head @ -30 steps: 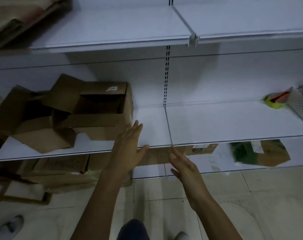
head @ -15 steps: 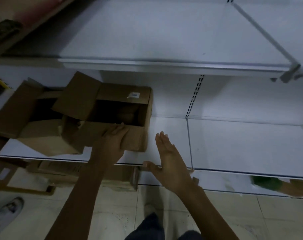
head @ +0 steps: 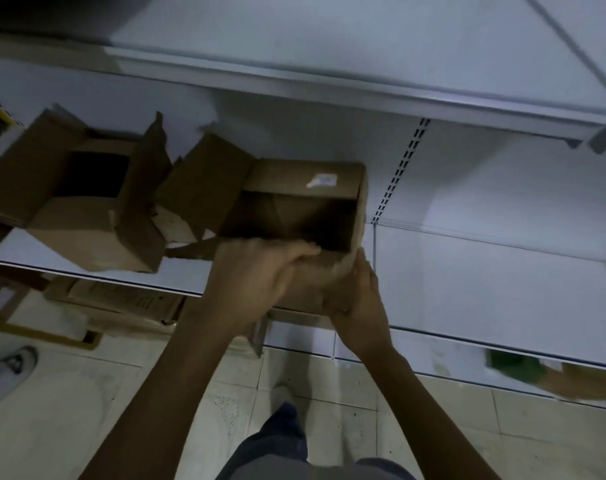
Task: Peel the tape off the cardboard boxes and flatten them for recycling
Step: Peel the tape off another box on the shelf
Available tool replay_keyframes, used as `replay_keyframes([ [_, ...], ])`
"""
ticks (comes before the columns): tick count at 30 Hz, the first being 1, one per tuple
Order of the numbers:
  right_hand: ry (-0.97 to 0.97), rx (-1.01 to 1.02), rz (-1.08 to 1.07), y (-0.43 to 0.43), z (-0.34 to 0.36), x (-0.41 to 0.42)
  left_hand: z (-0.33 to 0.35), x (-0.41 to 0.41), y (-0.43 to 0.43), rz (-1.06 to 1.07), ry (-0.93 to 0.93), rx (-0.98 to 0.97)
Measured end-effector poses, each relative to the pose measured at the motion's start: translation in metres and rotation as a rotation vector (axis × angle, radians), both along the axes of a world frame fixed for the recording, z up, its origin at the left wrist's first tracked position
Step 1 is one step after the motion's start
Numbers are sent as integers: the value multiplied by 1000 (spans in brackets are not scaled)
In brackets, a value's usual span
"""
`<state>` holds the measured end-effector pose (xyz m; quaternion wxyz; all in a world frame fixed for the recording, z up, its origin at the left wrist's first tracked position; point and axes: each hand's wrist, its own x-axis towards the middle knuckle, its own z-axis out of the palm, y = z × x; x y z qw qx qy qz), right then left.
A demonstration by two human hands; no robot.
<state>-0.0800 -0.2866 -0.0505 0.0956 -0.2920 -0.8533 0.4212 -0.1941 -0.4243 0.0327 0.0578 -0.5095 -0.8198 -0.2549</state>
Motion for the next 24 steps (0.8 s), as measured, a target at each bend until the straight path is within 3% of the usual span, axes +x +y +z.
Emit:
replay_keyframes([
  [2,73,2,-169,14,-6,27,18,4,17,63,-103,119],
  [6,157,183,-500,57,7,90,32,36,48,87,-533,331],
  [10,216,102,-753,98,13,181,23,98,92,-49,-797,321],
  [18,313,209,-1098,125,25,351,43,251,179,-294,-645,288],
  [24,475,629,-1353,140,105,444,132,340,234,-539,-636,428],
])
